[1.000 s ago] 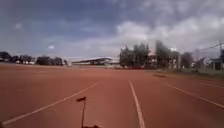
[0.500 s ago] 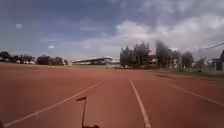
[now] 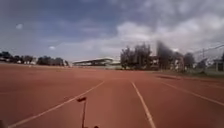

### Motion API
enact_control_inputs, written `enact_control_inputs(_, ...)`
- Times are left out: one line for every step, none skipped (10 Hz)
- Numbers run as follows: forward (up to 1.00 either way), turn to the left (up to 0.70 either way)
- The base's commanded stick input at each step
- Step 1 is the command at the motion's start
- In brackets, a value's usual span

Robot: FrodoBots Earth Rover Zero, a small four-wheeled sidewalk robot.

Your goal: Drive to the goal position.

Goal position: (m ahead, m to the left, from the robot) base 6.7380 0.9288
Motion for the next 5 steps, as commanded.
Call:
enact_control_inputs(0.7,0.0)
enact_control_inputs(0.7,0.0)
enact_control_inputs(0.7,0.0)
enact_control_inputs(0.7,0.0)
enact_control_inputs(0.7,0.0)
